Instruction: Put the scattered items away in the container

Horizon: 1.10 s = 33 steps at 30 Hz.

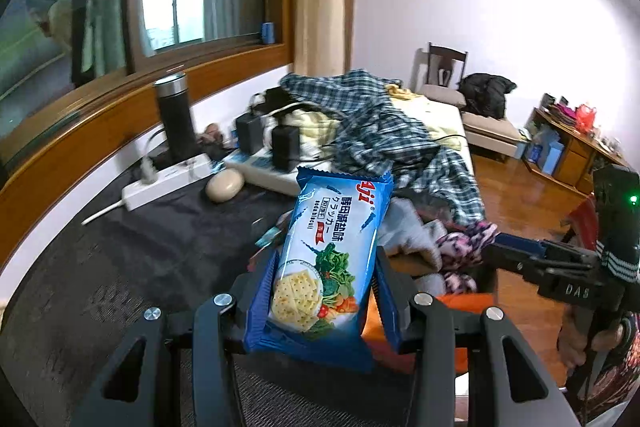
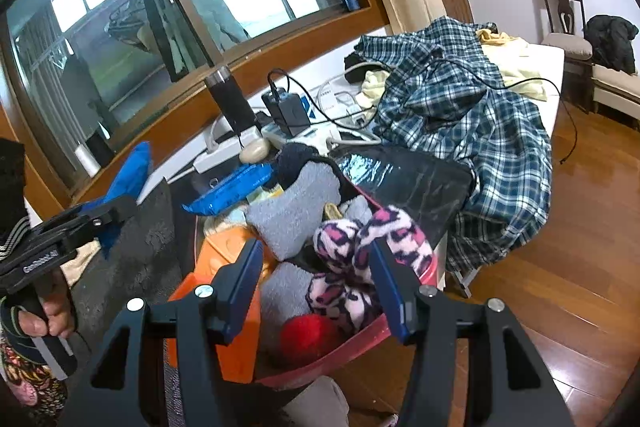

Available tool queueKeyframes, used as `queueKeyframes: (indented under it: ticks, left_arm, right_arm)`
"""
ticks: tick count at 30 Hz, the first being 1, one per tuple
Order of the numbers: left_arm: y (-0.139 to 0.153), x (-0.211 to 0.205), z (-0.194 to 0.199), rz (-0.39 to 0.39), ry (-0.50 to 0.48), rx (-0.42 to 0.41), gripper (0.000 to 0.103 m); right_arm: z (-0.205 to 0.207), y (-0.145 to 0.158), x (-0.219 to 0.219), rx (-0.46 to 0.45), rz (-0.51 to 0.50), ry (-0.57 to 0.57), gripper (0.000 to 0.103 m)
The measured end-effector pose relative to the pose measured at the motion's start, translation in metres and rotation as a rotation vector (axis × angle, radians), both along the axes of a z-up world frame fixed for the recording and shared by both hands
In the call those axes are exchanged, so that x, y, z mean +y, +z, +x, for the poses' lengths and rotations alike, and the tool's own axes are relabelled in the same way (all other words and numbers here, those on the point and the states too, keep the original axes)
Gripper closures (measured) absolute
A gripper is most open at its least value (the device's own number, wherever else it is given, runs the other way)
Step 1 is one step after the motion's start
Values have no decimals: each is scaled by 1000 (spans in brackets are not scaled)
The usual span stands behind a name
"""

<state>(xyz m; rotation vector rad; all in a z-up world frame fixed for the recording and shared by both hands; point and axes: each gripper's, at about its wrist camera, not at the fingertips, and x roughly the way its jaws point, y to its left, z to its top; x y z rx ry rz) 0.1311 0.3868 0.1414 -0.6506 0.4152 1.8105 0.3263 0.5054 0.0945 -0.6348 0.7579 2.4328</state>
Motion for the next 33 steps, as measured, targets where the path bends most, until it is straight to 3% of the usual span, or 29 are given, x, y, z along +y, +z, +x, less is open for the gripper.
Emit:
queueKeyframes:
  ticks: [6, 13, 20, 25, 30, 33]
  left_arm:
    - [-2, 44, 15, -19, -64, 3, 56]
    - [-28, 86, 13, -86, -78, -34, 56]
    - [-45, 94, 4, -130, -62, -67, 54]
    - [-44, 87, 4, -123, -65, -87, 28]
    - [-34, 74, 7, -115, -27, -77, 27]
    - [-23, 60, 8, -83, 23, -59, 13]
  right_arm:
    - [9, 4, 8, 33, 5, -21, 44]
    - [14, -1, 18, 43, -8, -37, 44]
    - [12, -6, 21, 40, -23, -32, 44]
    - [12, -6, 19, 37, -17, -29, 44]
    - [13, -2, 18, 42, -15, -35, 38]
    - [17, 5, 17, 44, -5, -46, 33]
